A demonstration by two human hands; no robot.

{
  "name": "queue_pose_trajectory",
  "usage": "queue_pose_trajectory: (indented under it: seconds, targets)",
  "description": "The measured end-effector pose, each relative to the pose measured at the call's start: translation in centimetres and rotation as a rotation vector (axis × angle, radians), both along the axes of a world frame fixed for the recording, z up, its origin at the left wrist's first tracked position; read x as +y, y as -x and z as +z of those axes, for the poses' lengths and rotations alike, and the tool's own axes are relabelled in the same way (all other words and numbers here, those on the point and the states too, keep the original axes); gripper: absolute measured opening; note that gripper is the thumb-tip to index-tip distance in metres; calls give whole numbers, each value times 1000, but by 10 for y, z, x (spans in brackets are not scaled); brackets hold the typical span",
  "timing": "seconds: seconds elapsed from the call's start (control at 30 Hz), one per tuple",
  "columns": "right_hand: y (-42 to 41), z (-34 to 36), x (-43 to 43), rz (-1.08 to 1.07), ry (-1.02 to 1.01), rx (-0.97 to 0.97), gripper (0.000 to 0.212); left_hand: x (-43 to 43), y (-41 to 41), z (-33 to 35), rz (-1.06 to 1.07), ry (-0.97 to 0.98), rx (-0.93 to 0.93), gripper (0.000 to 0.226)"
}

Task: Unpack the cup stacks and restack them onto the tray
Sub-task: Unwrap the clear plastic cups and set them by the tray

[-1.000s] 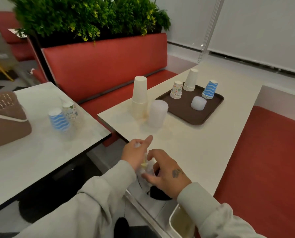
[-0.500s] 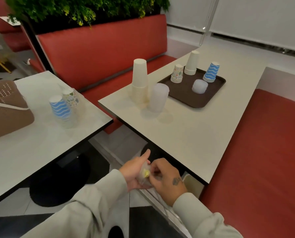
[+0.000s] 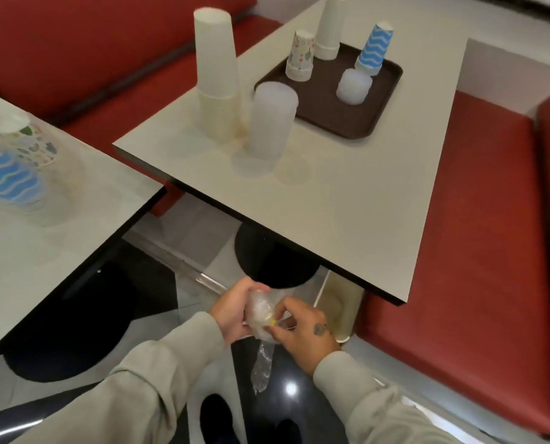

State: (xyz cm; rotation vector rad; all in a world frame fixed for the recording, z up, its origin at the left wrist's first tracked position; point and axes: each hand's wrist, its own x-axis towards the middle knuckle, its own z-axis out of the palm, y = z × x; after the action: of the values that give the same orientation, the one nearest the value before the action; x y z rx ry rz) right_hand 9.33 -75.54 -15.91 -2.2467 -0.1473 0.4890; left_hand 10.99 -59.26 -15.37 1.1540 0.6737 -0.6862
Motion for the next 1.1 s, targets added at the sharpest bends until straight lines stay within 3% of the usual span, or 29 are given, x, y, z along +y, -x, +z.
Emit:
queue_pose_trajectory:
  seconds: [0.1, 0.27, 0.47, 0.7, 0.9, 1.1]
  targets:
    - [1, -25, -9, -118, 38, 46, 15, 0, -1, -17, -46, -11, -30, 29]
    - [1, -60, -36, -326, 47, 155, 21, -9, -5, -41, -224, -127, -58, 35]
    - [-5, -98, -78, -339, 146, 181, 13, -28, -2, -78, -385, -195, -145, 37]
    - [-25, -159, -125, -421, 246, 180, 13, -53, -8, -133, -254, -288, -240, 32]
    - [-54, -207, -155, -381, 408, 186, 10, -76, -28, -176, -256, -321, -274, 29]
    - [-87, -242, -159, -254, 544, 151, 22, -75, -34, -206, -229, -359, -300, 28]
